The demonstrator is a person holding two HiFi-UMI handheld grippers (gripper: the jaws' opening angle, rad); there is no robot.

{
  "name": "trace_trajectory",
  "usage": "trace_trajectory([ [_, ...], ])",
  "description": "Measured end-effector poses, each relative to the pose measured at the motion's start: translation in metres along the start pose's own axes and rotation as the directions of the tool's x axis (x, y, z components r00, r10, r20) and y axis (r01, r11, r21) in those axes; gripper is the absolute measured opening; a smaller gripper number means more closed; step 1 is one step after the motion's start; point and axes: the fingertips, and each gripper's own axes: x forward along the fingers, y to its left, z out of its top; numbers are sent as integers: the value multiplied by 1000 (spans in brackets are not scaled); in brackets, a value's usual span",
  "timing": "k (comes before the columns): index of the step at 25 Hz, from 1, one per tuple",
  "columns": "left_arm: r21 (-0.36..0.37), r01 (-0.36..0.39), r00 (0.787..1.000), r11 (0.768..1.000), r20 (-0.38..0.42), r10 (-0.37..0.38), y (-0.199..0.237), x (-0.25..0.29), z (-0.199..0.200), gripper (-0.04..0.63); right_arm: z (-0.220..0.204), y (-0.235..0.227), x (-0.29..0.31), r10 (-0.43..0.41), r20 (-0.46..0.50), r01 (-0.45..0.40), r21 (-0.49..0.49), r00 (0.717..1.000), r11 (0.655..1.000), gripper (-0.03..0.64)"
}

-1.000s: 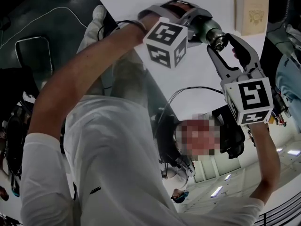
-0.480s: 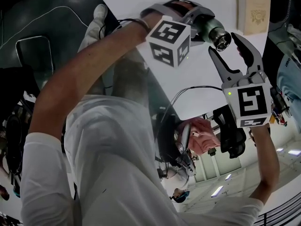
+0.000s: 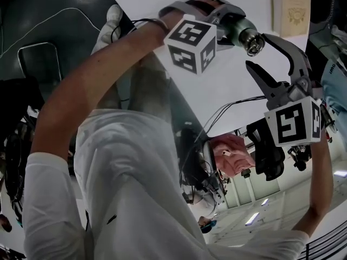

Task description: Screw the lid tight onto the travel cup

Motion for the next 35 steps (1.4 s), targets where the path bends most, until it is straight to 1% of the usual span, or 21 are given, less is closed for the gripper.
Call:
trace_trajectory([
  [2,2,5,1000,1000,1,-5,-1,1,0,350,-6,2,4,30,-23,-32,-112,999,993,256],
  [3,4,8,1000,1000,1,-8,-1,1,0,350,-8,1,6,34,-31,-39,-172,999,984,256],
  [6,11,19,1000,1000,2,-19,0,-1,2,350,-14,-1,10,41,-64,-61,-338,997,939,255],
  [8,13,22,1000,1000,2,-22,0,-2,2,350,-20,-3,15,39,-96,-76,-416,995,906,254],
  [9,12,23,1000,1000,2,-23,0,-1,2,350,-21,-4,17,45,-97,-83,-429,994,900,234],
  [10,11,23,1000,1000,1,-23,0,-1,2,350,-20,-3,17,60,-87,-91,-417,994,904,233],
  [12,12,25,1000,1000,0,-25,0,-1,3,350,-16,-3,14,94,-59,-109,-358,994,927,229],
  [13,13,27,1000,1000,1,-27,-1,-1,3,350,-16,-3,12,100,-48,-110,-341,994,934,229],
  [15,15,30,1000,999,2,-30,0,-1,3,350,-15,-4,12,92,-36,-99,-352,995,931,229],
  [18,16,34,999,999,-2,-34,-1,-2,3,350,-13,-2,15,94,-45,-104,-395,995,913,229],
  [20,20,36,999,999,-3,-36,-1,-2,3,350,-11,-1,15,97,-46,-108,-387,994,916,225],
  [23,19,24,1000,1000,-6,-24,0,-4,2,350,-10,-4,15,86,-25,-90,-294,996,952,224],
  [26,4,-13,1000,1000,-6,13,1,-3,2,350,-11,-5,15,69,-3,-69,-183,998,981,222],
  [32,10,-24,1000,1000,-14,24,1,-3,0,350,-7,-7,16,33,20,-32,-39,999,999,222],
  [35,14,-28,999,1000,-16,28,1,-4,0,350,-4,-8,16,0,47,-3,62,999,998,222],
])
